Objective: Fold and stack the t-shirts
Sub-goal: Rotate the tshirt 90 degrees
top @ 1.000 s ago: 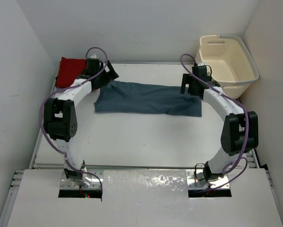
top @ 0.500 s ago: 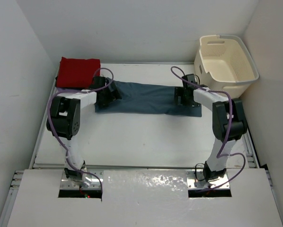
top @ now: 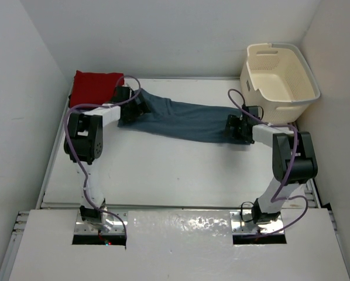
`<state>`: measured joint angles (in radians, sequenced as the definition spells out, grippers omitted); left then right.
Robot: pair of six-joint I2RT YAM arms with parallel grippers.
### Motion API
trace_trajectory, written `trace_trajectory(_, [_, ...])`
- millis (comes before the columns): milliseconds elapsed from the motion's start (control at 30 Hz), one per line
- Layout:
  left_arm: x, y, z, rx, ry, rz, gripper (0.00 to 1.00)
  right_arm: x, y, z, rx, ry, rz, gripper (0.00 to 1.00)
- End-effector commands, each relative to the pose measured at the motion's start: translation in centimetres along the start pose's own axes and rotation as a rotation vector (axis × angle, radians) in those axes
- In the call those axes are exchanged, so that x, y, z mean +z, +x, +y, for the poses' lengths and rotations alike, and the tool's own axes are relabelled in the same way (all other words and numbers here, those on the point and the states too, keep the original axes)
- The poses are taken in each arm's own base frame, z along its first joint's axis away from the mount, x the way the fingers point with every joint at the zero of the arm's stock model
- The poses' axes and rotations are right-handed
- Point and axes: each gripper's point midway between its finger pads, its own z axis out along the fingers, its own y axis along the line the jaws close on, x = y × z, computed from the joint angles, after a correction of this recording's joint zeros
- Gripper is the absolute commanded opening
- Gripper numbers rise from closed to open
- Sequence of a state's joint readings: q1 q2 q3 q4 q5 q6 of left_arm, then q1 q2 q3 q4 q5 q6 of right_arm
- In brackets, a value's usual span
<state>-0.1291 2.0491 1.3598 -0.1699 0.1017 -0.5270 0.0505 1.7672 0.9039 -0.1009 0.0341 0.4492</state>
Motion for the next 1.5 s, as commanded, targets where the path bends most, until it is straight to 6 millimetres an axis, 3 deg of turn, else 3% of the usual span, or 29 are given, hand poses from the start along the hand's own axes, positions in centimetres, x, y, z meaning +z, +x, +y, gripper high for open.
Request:
trace_trajectory(0, [3.1, 0.9, 0.7, 0.013, 0.03, 0.064, 1.0, -0.6, 7.4, 1.0, 0.012, -0.117, 0.181, 0.99])
trace_trajectory(67, [3.7, -1.5, -1.2, 0.022, 0.079, 0.022, 1.0, -1.4, 8.8, 1.4, -0.024, -0.124, 0.19, 0.99])
trace_trajectory(133, [5.7, -1.6, -1.5, 0.035, 0.087, 0.031, 1.0, -2.7, 11.5, 2.2, -0.086, -0.14, 0.222, 0.99])
trace_trajectory(167, [7.0, -2.8, -2.9, 0.054, 0.115, 0.016, 1.0, -3.5, 13.2, 2.3, -0.088, -0.145, 0.237, 0.99])
trace_trajectory(233, [8.2, -2.5, -4.5, 0.075, 0.156, 0.065, 1.0, -4.6, 15.9, 3.7, -0.14, -0.168, 0.274, 0.99])
trace_trajectory(267, [9.5, -3.3, -6.3, 0.102, 0.181, 0.04, 1.0, -5.7, 18.6, 4.7, -0.178, -0.193, 0.306, 0.99])
trace_trajectory(300, [10.3, -3.5, -7.1, 0.115, 0.195, 0.029, 1.0, -6.4, 20.0, 5.5, -0.193, -0.225, 0.332, 0.99])
trace_trajectory(333, [10.4, -4.9, -9.5, 0.137, 0.243, -0.014, 1.0, -7.0, 21.4, 6.1, -0.203, -0.244, 0.354, 0.99])
trace_trajectory(367, [12.3, -3.8, -9.2, 0.125, 0.245, 0.008, 1.0, -7.8, 23.1, 6.8, -0.204, -0.271, 0.386, 0.99])
trace_trajectory(400, [12.8, -4.0, -10.2, 0.12, 0.286, 0.0, 1.0, -9.4, 25.1, 8.7, -0.291, -0.348, 0.424, 0.99])
trace_trajectory(433, [12.7, -5.3, -12.1, 0.096, 0.343, -0.028, 1.0, -10.1, 26.1, 9.4, -0.336, -0.376, 0.45, 0.99])
trace_trajectory(467, [14.1, -4.6, -11.9, 0.072, 0.36, -0.021, 1.0, -11.1, 26.6, 10.8, -0.411, -0.422, 0.468, 0.99])
trace_trajectory(500, [14.0, -5.4, -13.4, 0.06, 0.432, -0.053, 1.0, -12.7, 28.9, 12.2, -0.523, -0.497, 0.52, 0.99])
trace_trajectory(533, [14.1, -5.4, -14.1, 0.013, 0.472, -0.053, 1.0, -13.5, 29.2, 13.9, -0.595, -0.562, 0.521, 0.99])
trace_trajectory(600, [14.2, -6.2, -16.2, -0.014, 0.564, -0.103, 1.0, -15.2, 32.1, 16.1, -0.726, -0.677, 0.569, 0.99])
trace_trajectory(633, [14.6, -6.1, -16.9, -0.009, 0.604, -0.125, 1.0, -15.6, 32.1, 17.8, -0.782, -0.74, 0.547, 0.99])
trace_trajectory(700, [14.4, -6.2, -18.1, -0.015, 0.643, -0.15, 1.0, -15.6, 33.7, 18.2, -0.861, -0.763, 0.6, 0.99])
trace_trajectory(900, [15.2, -8.6, -19.0, -0.074, 0.642, -0.29, 1.0, -16.2, 34.1, 22.2, -0.964, -0.895, 0.639, 0.99])
trace_trajectory(1033, [15.3, -10.0, -18.8, -0.09, 0.625, -0.353, 1.0, -15.8, 34.5, 23.1, -0.996, -0.941, 0.642, 0.99])
trace_trajectory(1167, [14.0, -10.8, -20.2, -0.08, 0.661, -0.387, 1.0, -15.8, 32.1, 24.8, -1.044, -0.932, 0.481, 0.99])
trace_trajectory(1333, [9.1, -14.4, -23.4, -0.046, 0.718, -0.485, 1.0, -18.3, 27.0, 28.5, -1.063, -0.942, 0.244, 0.99])
trace_trajectory(1367, [6.3, -16.1, -24.8, -0.03, 0.745, -0.527, 1.0, -18.8, 26.2, 29.0, -1.047, -0.938, 0.205, 0.99])
trace_trajectory(1433, [3.0, -18.0, -26.2, -0.015, 0.773, -0.574, 1.0, -19.9, 25.1, 29.8, -1.033, -0.966, 0.139, 0.99])
trace_trajectory(1467, [-0.3, -19.5, -27.5, 0.016, 0.794, -0.611, 1.0, -20.4, 23.9, 29.8, -1.0, -0.952, 0.082, 0.99])
